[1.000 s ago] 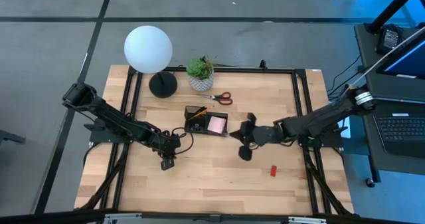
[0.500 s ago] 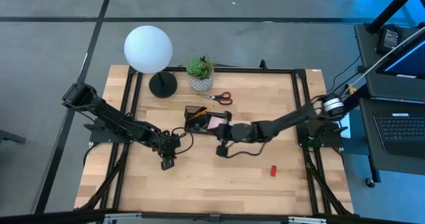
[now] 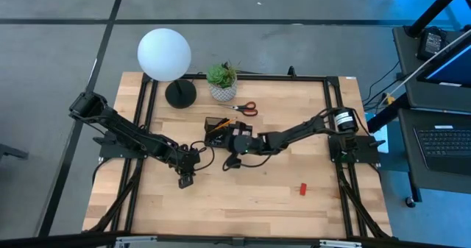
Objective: Pick and place office supplies into organizer
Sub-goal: Put the black binder clip into the black desk organizer
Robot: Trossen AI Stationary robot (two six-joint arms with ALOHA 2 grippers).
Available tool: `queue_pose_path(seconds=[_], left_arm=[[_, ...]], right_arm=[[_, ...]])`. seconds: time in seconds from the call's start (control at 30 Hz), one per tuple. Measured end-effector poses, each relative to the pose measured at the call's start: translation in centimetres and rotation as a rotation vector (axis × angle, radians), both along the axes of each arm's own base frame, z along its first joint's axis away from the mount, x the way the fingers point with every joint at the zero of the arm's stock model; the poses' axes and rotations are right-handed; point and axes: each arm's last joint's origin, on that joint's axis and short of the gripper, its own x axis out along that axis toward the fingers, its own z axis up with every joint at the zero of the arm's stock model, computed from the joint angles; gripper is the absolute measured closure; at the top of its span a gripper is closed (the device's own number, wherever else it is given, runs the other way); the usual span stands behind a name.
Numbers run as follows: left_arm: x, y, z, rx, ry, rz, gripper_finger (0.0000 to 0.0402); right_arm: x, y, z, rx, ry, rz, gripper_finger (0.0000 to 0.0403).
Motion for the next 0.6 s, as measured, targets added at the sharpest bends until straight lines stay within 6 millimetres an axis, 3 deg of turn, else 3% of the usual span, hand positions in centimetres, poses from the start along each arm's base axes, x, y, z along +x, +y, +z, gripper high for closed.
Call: queue_pose_path(seconds=[0.6], left_arm=[[0.0, 0.01, 0.0, 0.0, 0.0, 0.0, 0.0304]], right_arm=[[-0.03, -1.08, -0.42, 0.0, 0.03, -0.028, 0.0375]])
